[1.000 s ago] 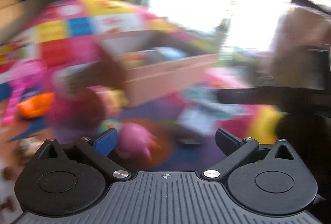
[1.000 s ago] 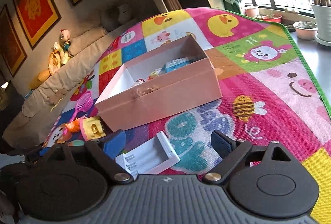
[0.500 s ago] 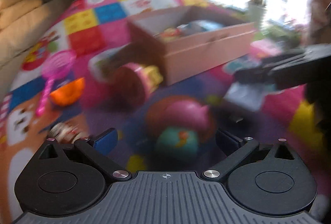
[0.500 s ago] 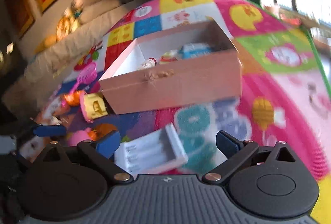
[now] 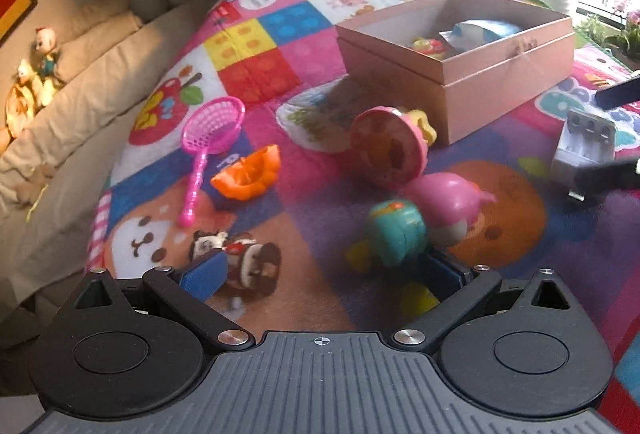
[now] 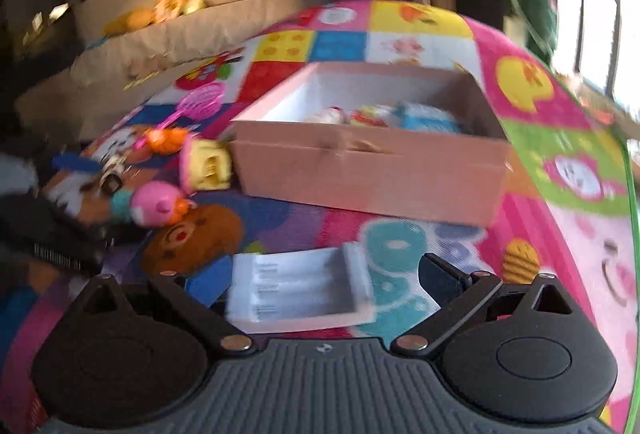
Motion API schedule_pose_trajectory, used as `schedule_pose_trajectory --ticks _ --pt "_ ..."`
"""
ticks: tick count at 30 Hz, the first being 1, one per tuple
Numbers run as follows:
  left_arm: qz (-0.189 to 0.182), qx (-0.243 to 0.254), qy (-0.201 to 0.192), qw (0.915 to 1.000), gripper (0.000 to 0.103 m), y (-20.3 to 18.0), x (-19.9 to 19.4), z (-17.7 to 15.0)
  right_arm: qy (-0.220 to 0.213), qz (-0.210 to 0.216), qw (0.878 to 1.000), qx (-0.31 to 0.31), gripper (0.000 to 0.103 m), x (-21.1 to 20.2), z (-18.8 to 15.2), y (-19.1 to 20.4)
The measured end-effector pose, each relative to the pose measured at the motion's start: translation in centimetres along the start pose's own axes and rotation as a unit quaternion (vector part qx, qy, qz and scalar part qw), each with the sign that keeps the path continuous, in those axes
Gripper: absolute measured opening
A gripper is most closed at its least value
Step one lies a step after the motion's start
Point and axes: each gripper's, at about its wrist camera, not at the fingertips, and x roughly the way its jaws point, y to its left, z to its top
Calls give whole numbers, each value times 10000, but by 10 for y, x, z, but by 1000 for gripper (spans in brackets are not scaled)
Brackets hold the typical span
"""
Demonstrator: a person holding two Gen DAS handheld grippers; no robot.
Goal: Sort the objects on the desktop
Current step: 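Carry the charger into the pink box with the right gripper while the left drops the pig toy in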
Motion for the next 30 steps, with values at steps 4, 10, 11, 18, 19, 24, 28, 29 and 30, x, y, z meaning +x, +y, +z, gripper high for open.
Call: schedule_pose_trajectory --ticks 4,10,11,18,19,24,28,29,30 --pt "-513 -541 -69 9972 103 6 -14 -7 405 -96 9980 -480 102 15 3 24" --pt "-1343 -1036 -111 9855 103 -13 -27 -2 505 -59 9983 -268 91 8 -1 19" --pt "-1313 -1045 -84 9858 103 -18 -23 1 491 -83 9984 -283 91 5 -4 19" --pt "-934 -1721 120 9806 103 -30 9 17 410 -343 9984 -169 91 -7 -13 15" --pt "-859 -1749 101 9808 98 -31 10 17 402 -385 9983 -166 91 -7 -13 15" --pt "-646 -1667 76 9839 77 -23 10 11 411 -399 9981 -242 91 -10 -14 18" --pt "-842 -1343 -3 9874 74 -18 -7 8 590 -192 9980 -134 91 -16 -12 15" --pt "-951 -1279 -80 9872 74 -14 -15 12 566 -182 9981 -162 91 -22 -9 13" --pt "-1040 -1191 -273 9870 74 -7 -28 21 423 -250 9985 -247 91 -32 -2 11"
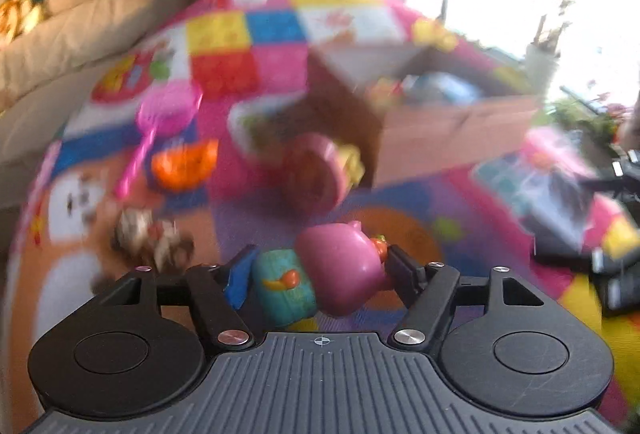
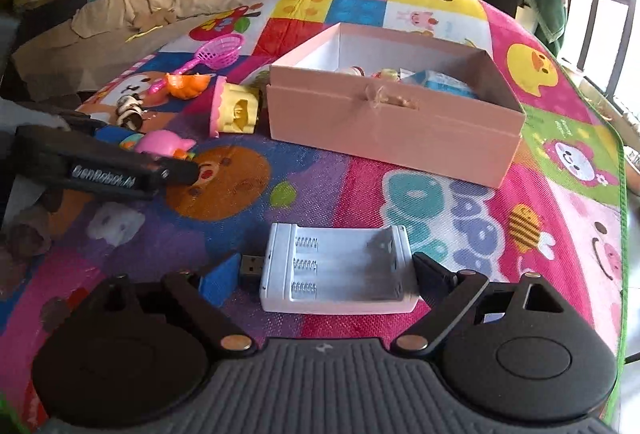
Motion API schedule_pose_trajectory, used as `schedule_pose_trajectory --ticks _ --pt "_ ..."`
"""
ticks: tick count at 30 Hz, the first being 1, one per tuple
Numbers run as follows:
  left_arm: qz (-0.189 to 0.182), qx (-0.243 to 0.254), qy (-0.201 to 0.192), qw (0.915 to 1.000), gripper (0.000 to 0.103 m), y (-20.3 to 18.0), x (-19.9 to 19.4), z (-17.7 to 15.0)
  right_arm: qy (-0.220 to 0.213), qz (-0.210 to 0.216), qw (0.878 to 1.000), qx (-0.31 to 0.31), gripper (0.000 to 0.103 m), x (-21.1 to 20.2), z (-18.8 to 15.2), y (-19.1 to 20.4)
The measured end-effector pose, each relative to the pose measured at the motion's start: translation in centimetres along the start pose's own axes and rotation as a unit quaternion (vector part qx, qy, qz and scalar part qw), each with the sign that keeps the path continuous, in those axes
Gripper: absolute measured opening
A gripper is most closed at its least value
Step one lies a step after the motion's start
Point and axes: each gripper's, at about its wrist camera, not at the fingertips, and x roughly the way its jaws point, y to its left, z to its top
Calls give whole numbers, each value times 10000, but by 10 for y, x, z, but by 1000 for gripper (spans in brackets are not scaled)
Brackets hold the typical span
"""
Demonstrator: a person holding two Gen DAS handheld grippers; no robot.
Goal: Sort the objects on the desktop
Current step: 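Carry the charger into the pink box with the right gripper while the left drops the pig toy in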
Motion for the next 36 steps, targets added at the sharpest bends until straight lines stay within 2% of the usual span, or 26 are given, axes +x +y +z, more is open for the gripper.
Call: schedule_pose_trajectory --ticks 4,6,9,11,14,17,20,26,31,33,36 --pt "-131 334 -919 9951 75 -1 -42 59 -966 -465 9942 2 91 -52 45 -23" --pt "-249 373 -1178 9920 75 -5 -48 86 -1479 -699 9865 -36 91 -75 74 -32" --pt "-490 426 -1356 9886 75 -18 -35 121 -1956 -790 9775 -2 91 -95 121 -50" --pt "-630 366 -1303 9888 74 -25 -17 134 -2085 -833 9744 143 91 -97 147 -66" --pt "-929 243 -1138 9889 76 -36 21 144 -1983 -715 9759 554 91 -83 175 -94" --pt "-984 164 -840 9915 91 -39 55 142 -1758 -480 9792 898 91 -51 184 -113" --pt "-1081 -67 -732 9914 96 -21 58 124 -1437 -334 9835 1051 91 -9 187 -120" --pt "-559 69 -526 9970 100 9 35 62 -756 -200 9878 1344 91 77 186 -125" --pt "-127 65 -320 9994 101 33 24 18 -253 -306 9896 1380 92 139 185 -122" --pt "-18 -76 -301 9995 102 45 18 8 -220 -316 9870 1559 94 141 181 -124" --pt "135 -276 -262 9992 102 63 17 0 -326 -275 9852 1657 94 122 177 -120"
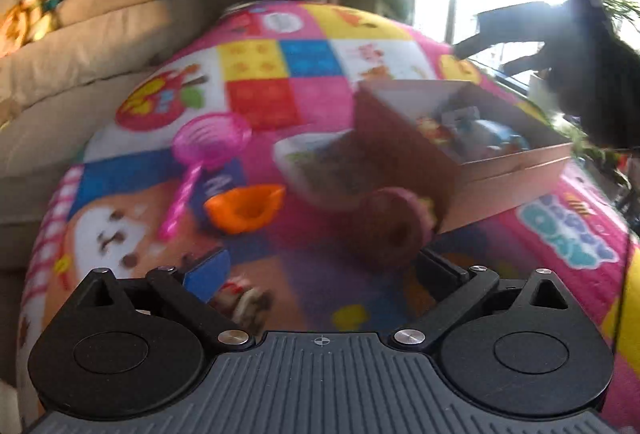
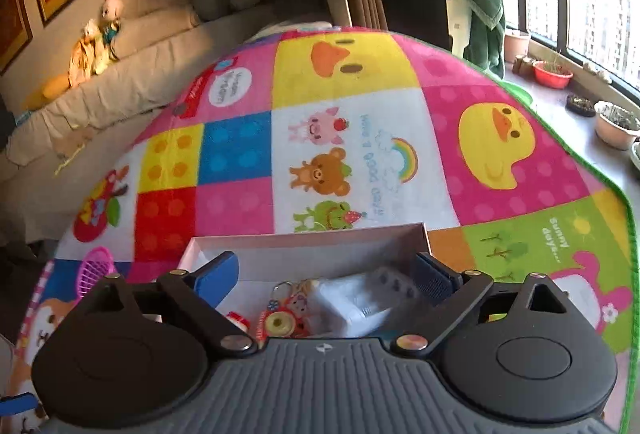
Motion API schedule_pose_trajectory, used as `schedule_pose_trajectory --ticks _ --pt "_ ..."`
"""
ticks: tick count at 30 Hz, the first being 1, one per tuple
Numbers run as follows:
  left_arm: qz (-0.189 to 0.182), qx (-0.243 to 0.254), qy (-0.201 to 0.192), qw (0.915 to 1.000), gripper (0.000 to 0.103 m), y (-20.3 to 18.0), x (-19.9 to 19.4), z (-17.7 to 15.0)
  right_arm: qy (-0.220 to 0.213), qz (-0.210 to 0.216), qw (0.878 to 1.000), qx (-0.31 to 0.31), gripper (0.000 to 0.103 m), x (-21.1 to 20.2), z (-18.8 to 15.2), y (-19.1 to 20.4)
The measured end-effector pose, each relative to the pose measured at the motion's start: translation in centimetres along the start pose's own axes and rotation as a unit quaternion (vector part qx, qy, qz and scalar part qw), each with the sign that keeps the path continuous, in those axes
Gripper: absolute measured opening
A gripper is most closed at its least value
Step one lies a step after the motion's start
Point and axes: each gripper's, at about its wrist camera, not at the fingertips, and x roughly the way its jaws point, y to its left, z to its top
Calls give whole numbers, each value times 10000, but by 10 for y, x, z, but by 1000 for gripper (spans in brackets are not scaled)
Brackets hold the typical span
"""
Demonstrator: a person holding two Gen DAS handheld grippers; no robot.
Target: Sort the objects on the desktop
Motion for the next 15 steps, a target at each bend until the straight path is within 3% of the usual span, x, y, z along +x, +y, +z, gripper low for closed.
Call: schedule_pose_trajectory --ticks 6,8,12,15 --pt "196 -464 109 9987 102 26 3 -11 -447 -70 9913 -1238 93 -55 -27 56" --pt "190 -555 102 9982 102 31 -3 -15 -424 24 9888 -1428 85 -63 -38 73" --pt "146 -615 62 9980 103 33 -17 -24 383 120 9930 -1106 42 -49 -50 74" --pt "69 -639 86 9979 103 33 -24 -30 1121 301 9929 -252 40 -29 -56 48"
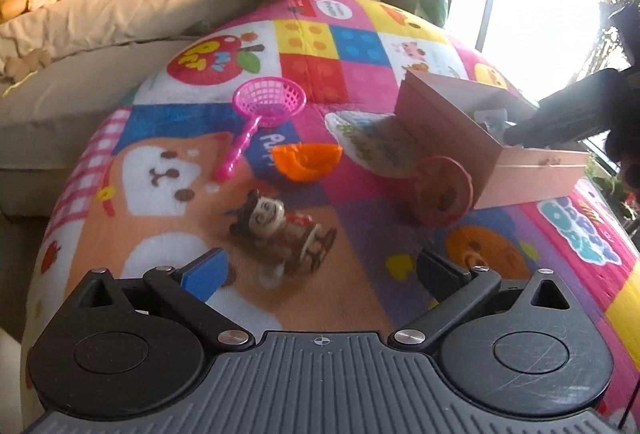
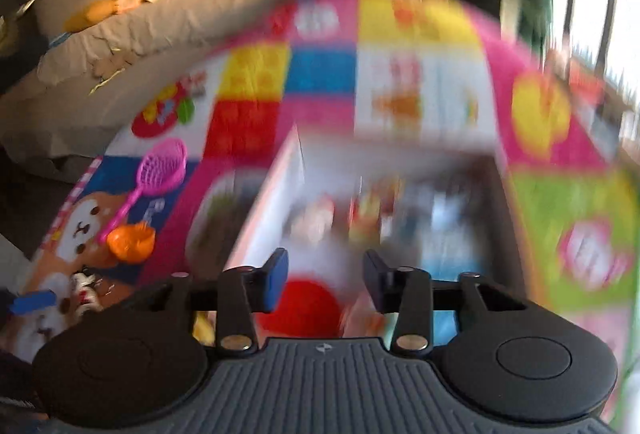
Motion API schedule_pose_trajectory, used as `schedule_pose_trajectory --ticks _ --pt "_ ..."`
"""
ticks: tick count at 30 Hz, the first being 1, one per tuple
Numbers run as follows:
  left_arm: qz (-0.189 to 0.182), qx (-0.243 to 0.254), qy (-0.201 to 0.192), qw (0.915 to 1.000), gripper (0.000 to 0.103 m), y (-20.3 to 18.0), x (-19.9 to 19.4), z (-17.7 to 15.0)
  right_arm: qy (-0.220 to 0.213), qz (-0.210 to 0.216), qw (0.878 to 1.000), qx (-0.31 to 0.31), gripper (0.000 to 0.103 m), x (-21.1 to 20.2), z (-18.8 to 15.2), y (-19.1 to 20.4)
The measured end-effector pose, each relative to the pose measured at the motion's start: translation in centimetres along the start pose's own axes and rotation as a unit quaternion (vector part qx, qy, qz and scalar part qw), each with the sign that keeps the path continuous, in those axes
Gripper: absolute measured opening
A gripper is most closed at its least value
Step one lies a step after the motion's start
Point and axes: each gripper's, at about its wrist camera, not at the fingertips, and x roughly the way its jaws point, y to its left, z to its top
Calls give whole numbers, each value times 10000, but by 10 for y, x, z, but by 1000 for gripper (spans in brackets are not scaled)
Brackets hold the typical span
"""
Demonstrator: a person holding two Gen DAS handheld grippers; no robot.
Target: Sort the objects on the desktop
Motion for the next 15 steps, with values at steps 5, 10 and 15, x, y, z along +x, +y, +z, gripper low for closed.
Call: schedule_pose_trajectory --ticks 5,10,15 --pt "-30 -1 70 10000 103 -5 4 -1 74 385 9953 886 43 6 -3 -23" --pt "11 90 72 9999 103 -11 4 0 -712 289 9964 -352 46 -16 -12 37" --pt "238 136 121 9995 103 -11 6 1 -963 340 9726 -2090 47 -11 -40 118"
